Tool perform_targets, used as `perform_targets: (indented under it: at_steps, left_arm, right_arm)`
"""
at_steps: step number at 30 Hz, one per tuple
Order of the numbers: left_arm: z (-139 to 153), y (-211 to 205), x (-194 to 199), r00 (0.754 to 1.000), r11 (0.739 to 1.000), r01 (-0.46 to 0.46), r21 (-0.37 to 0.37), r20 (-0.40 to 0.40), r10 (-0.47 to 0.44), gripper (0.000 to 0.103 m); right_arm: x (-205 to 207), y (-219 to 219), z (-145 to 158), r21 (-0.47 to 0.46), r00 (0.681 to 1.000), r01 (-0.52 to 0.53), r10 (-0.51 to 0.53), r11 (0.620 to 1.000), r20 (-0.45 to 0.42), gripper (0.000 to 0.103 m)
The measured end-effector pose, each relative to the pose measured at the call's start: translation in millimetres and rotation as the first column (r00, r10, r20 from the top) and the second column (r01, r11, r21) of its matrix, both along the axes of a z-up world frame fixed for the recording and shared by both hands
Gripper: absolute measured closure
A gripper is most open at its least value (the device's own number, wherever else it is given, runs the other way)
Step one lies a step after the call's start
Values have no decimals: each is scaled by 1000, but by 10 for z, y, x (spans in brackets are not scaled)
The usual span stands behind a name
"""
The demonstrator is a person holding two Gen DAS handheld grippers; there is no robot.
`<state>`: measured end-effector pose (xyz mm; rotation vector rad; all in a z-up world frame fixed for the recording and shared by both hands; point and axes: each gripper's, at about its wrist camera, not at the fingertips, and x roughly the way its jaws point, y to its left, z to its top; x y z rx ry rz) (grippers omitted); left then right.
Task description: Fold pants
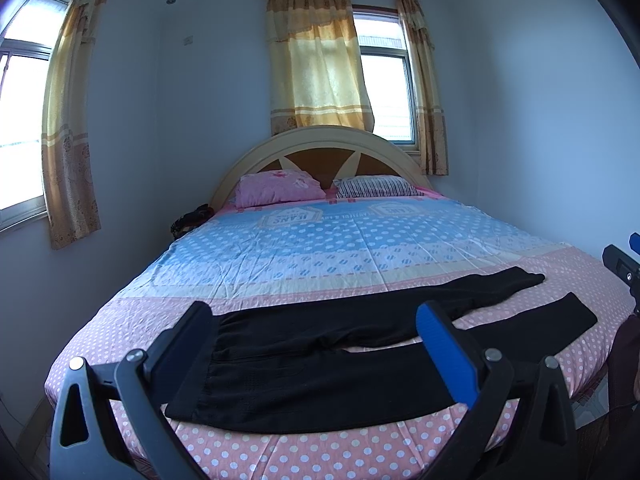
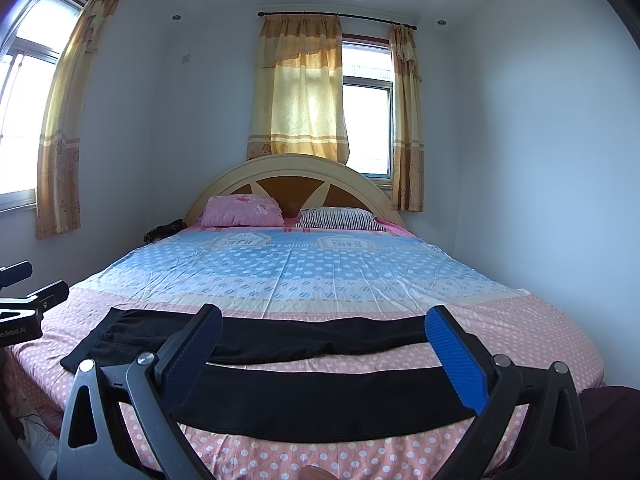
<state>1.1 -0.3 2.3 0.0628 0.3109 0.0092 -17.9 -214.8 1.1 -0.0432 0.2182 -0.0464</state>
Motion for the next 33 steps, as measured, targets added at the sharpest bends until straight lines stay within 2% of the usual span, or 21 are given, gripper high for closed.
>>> perform_targets:
  at_steps: [33]
  left_arm:
    - [-35,26,17,1000,1000,2,-1,-13,-2,0]
  right_arm:
    - [16,34,-44,-13,1000,-11,11,1000,-25,1]
